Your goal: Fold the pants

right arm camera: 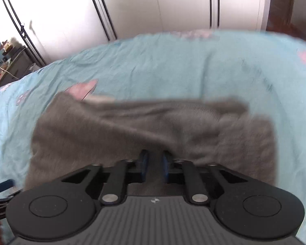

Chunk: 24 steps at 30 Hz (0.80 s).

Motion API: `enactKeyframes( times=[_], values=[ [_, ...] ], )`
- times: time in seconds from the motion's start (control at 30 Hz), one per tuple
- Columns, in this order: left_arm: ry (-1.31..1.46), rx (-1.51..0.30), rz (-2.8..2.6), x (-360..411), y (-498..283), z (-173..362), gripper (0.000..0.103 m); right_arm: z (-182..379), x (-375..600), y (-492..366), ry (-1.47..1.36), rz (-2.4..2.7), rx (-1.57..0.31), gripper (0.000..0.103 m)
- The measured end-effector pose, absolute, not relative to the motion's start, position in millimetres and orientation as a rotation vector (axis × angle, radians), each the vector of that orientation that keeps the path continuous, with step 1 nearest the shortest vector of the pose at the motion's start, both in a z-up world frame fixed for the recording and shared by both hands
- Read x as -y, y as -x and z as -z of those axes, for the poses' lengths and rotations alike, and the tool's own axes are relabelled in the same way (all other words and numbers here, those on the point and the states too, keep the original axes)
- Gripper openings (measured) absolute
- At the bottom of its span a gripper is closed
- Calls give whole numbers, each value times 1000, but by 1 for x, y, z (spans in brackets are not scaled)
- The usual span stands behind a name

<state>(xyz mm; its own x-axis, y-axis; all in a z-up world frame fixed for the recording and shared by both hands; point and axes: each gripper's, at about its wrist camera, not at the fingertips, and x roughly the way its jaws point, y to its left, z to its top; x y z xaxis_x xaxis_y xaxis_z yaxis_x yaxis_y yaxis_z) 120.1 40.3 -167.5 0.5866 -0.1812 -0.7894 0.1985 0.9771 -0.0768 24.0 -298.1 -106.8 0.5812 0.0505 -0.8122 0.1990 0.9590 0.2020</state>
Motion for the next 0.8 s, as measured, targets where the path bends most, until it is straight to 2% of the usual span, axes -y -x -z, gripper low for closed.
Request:
enactKeyframes(
  times=[0.13, 0.3, 0.33, 0.37, 0.4, 0.43, 0.5, 0.63, 0.8],
  values=[
    [-4, -913, 230, -45, -122, 167, 92, 88, 327, -20, -322, 172, -881, 0],
    [21, -909, 238, -50, -121, 168, 92, 65, 309, 4, 36, 89, -959, 0],
    [21, -905, 237, -50, -120, 168, 92, 58, 312, 12, 51, 76, -965, 3],
    [20, -899, 236, -51, -120, 169, 92, 50, 318, 19, 55, 74, -964, 17],
    [18, -895, 235, -51, -119, 169, 92, 46, 324, 24, 85, 129, -985, 72],
    [19, -892, 236, -51, -119, 169, 92, 45, 333, 26, 123, 203, -1009, 97],
    [19, -883, 239, -51, -117, 169, 92, 42, 353, 44, 132, 232, -986, 97],
    [58, -900, 290, -44, -113, 159, 91, 44, 385, 75, -134, 60, -1017, 98],
    [244, -901, 449, -36, -124, 126, 92, 77, 419, 81, -429, 10, -996, 98]
  ],
)
